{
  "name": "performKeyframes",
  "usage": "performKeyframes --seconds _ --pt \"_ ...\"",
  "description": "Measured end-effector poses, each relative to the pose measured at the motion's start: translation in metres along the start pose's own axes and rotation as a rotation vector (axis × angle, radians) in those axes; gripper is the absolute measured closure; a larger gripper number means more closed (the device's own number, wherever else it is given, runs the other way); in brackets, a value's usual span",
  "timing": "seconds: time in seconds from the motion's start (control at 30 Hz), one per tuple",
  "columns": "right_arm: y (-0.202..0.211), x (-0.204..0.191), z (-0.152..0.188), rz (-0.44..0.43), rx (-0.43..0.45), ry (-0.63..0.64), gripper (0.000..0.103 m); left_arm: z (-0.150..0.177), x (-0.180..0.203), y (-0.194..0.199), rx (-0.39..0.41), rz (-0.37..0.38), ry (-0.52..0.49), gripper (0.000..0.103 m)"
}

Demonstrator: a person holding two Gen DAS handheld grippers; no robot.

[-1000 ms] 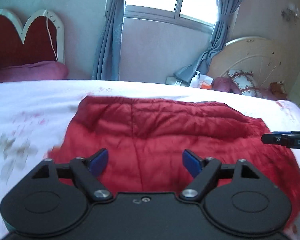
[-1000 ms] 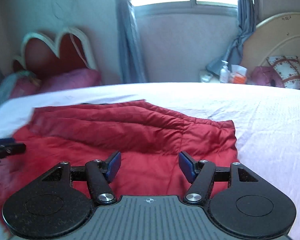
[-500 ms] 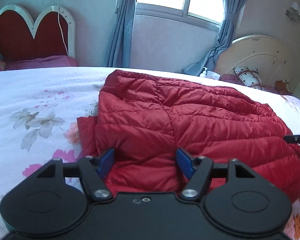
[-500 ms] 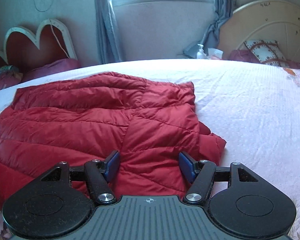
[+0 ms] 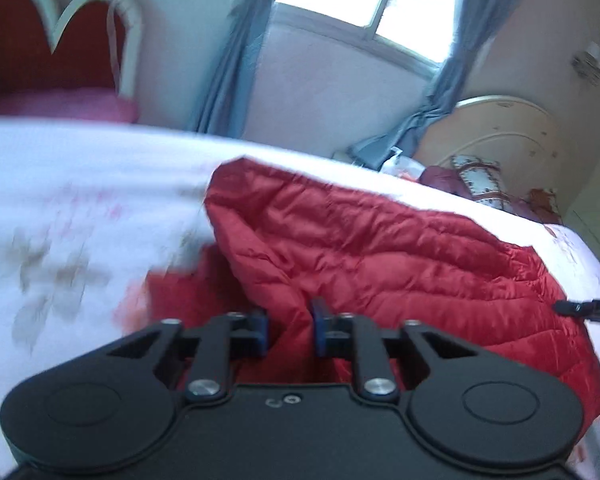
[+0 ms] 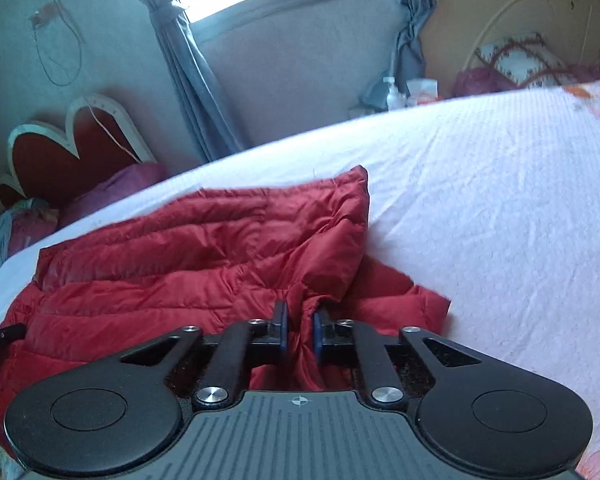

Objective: Fold large clothes
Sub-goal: 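Grasp the jacket's folded edge with the left tool while the right tool grasps beside it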

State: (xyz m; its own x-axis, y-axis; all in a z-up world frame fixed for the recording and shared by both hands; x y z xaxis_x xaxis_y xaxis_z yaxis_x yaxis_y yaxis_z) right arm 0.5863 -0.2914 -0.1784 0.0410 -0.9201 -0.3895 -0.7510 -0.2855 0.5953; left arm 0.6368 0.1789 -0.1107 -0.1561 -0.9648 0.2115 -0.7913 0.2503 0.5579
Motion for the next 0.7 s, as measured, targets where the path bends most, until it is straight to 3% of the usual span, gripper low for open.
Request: performKeyframes --seconds 0.07,0.17,0.27,0.3,0.33,0.37,0.4,0.43,0.57,0.7 --pt "0.004 -0.002 0.001 0.025 0.031 0.018 0.093 -0.003 0.007 -0.007 -0.002 -0.018 -0.055 0.086" --pt "-0.014 0.000 0.020 0.088 -0.039 0.050 0.093 0.012 0.007 -0.031 -0.077 -0.066 -0.128 0.086" --pt "-0.022 -0.007 0.024 0.126 -0.057 0.081 0.093 0.018 0.006 -0.034 -0.082 -0.091 -0.139 0.082" --pt "-0.021 -0.009 0.023 0.131 -0.065 0.089 0.092 0.017 0.006 -0.030 -0.080 -0.106 -0.144 0.076" --pt "-0.017 -0.009 0.021 0.137 -0.062 0.091 0.092 0.015 0.006 -0.025 -0.073 -0.131 -0.144 0.058" --pt "-0.010 -0.008 0.018 0.150 -0.048 0.083 0.072 0.013 0.005 -0.015 -0.052 -0.159 -0.144 0.041" --pt "-0.003 -0.004 0.013 0.171 -0.026 0.077 0.027 0.007 0.004 -0.003 -0.015 -0.185 -0.146 0.006" --pt "0.009 -0.003 0.010 0.169 0.011 0.071 0.012 0.006 0.003 0.013 0.035 -0.201 -0.141 0.003" --pt "0.054 0.005 0.021 0.081 0.038 -0.017 0.010 0.025 -0.008 0.061 0.045 -0.191 -0.029 0.010" --pt "0.091 0.019 0.045 0.014 0.017 -0.224 0.010 0.059 -0.024 0.096 0.012 -0.161 0.218 0.013"
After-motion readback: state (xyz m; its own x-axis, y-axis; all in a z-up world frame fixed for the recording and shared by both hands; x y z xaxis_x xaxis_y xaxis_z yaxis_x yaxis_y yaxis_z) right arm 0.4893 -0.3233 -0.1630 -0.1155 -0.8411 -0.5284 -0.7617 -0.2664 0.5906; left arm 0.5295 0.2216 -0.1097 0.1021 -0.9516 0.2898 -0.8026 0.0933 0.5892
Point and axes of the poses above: each gripper's, at about its wrist camera, not at the fingertips, and y roughly against the way its jaws point, x to its right, z to its underside, the point moved 9 cm from there along -y, roughly the way its jaws point, and after that the axes turned 6 degrees about x, right-handed, at the moved point
